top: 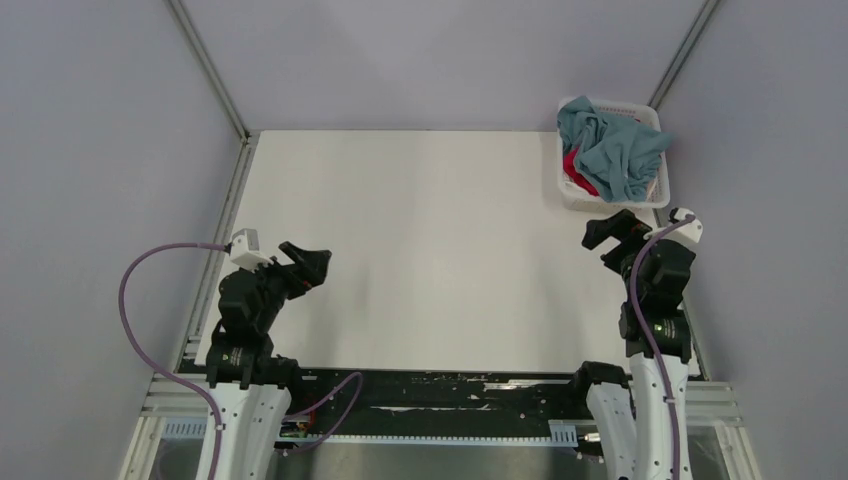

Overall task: Fold and stack the t-shirts
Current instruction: Grab crumpled tshirt from bin with the right arm

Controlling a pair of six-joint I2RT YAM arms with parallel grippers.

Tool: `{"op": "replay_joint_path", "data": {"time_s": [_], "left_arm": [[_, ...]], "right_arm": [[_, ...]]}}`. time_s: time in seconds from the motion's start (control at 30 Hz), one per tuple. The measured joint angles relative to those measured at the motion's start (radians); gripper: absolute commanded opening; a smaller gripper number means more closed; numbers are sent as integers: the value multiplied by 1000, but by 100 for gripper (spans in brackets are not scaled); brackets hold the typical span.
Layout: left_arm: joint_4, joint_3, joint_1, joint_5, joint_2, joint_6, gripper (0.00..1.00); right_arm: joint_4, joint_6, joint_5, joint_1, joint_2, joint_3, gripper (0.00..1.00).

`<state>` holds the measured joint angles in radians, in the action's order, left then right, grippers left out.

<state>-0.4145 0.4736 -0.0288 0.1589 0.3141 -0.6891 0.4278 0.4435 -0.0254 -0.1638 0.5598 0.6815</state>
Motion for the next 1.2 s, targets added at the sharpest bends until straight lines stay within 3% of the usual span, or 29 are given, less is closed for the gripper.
{"op": "replay_joint_path", "data": {"time_s": [0.23,0.57,0.6,0.63,0.7,0.77,0.9,1.1,1.2], "left_arm": [[39,-2,0,-9,28,-1,100],[130,-18,0,-12,156,-1,100],[138,-20,0,-14,165,-1,100],[142,-21,0,-18,171,-1,100],[150,-22,0,-25,184,-1,100],[153,-22,0,-31,193,-1,100],[155,-22,0,-33,202,-1,100],[154,-23,0,-29,190,-2,100],[154,-23,0,-18,167,-5,100]], "right_arm": [[-93,-35,14,0,222,133,100],[-218,-251,132,-2,991,640,99],[-220,-265,142,-1,1046,666,92],[-214,-278,151,-1,1094,690,78],[-203,-311,163,-1,1191,737,39],[-169,-336,171,-1,1263,794,14],[-85,-363,187,11,1315,927,0],[-66,-414,208,87,1210,1074,0],[-77,-423,136,158,1113,1141,0]]}}
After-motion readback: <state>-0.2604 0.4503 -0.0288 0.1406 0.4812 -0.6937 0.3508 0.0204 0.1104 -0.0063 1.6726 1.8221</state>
